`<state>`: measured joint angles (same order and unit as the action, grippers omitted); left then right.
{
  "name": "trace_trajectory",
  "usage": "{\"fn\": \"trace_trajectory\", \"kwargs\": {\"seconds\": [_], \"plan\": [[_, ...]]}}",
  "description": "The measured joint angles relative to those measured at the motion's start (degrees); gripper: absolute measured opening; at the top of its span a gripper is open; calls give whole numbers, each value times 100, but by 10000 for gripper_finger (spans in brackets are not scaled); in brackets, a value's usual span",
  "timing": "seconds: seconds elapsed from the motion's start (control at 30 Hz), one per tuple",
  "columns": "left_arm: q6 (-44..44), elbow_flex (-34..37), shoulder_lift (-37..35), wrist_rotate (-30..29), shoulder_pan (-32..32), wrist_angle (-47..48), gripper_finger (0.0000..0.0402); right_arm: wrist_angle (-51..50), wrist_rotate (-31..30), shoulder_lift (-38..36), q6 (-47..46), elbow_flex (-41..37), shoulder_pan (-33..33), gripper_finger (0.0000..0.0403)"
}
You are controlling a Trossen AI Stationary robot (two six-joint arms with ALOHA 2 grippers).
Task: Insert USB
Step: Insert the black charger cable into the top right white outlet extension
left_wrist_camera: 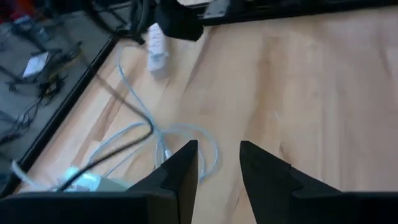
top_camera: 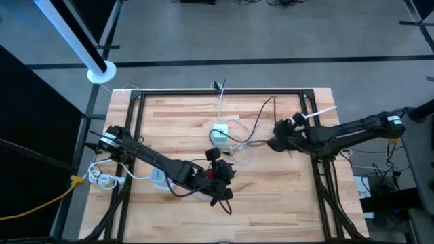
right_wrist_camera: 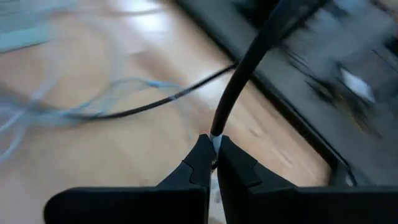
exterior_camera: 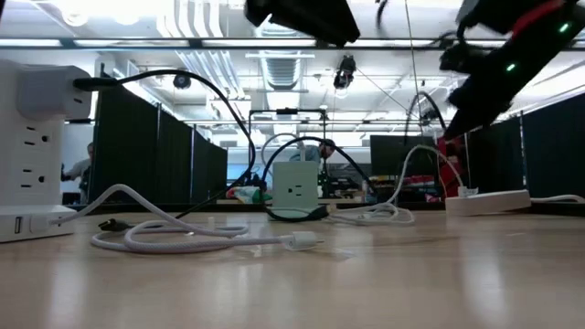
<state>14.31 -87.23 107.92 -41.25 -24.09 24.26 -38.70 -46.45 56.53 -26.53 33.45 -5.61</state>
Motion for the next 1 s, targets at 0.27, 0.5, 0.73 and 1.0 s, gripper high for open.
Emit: {"fn": "trace_trajectory", "kwargs": {"seconds": [0.27, 0.5, 0.73, 1.0], "plan": [[-1668, 4, 3, 1561, 68, -1512, 104, 364, 1699, -1108, 1581, 5, -890, 0], [-2371, 4, 105, 2079, 264, -2591, 107, 1474, 3723, -1402, 2250, 7, -1542, 0], [-2464, 4, 679, 3261, 557, -3899, 116, 2621, 5140, -1108, 2609, 14, -2159, 0], [-2559, 6, 1104, 4034, 807, -5364, 126, 2843, 5142, -641, 2562, 15, -2417, 0]]}}
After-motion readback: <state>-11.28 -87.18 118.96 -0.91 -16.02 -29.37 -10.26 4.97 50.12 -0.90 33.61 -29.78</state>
